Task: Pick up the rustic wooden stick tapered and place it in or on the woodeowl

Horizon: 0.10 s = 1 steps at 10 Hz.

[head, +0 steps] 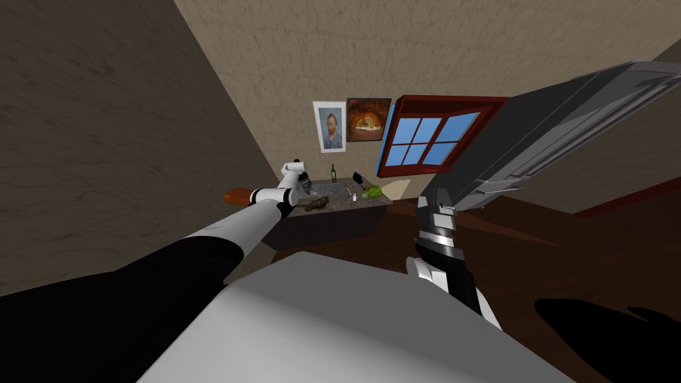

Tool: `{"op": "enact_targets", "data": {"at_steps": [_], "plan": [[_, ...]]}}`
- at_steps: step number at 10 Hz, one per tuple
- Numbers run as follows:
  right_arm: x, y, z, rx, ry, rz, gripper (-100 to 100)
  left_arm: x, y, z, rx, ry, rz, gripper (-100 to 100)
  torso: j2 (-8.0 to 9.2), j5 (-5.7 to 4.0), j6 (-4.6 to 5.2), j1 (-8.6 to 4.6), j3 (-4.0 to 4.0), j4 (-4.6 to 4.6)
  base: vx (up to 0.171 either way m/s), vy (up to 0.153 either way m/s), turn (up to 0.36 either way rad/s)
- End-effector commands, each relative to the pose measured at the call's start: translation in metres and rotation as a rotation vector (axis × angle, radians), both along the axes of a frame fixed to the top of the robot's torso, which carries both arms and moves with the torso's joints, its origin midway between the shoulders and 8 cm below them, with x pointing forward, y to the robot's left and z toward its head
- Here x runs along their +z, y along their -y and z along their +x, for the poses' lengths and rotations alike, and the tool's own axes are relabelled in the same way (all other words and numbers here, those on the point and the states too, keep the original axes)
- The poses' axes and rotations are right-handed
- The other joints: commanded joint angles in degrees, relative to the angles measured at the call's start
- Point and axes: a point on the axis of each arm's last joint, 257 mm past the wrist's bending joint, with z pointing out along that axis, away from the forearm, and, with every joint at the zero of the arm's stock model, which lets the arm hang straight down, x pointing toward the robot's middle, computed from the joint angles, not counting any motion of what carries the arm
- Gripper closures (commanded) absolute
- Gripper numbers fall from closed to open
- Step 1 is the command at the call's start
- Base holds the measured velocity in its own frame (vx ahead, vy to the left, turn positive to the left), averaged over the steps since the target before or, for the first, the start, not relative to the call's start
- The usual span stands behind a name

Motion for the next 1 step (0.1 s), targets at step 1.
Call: {"op": "enact_targets", "data": {"at_steps": [1], "plan": [[0.0,0.0,0.0,0.0,0.0,0.0,0,0.0,0.0,0.0,0.0,0.0,0.0,0,0.0,0.0,0.0,0.0,0.0,0.0,0.0,0.0,0.0]]}}
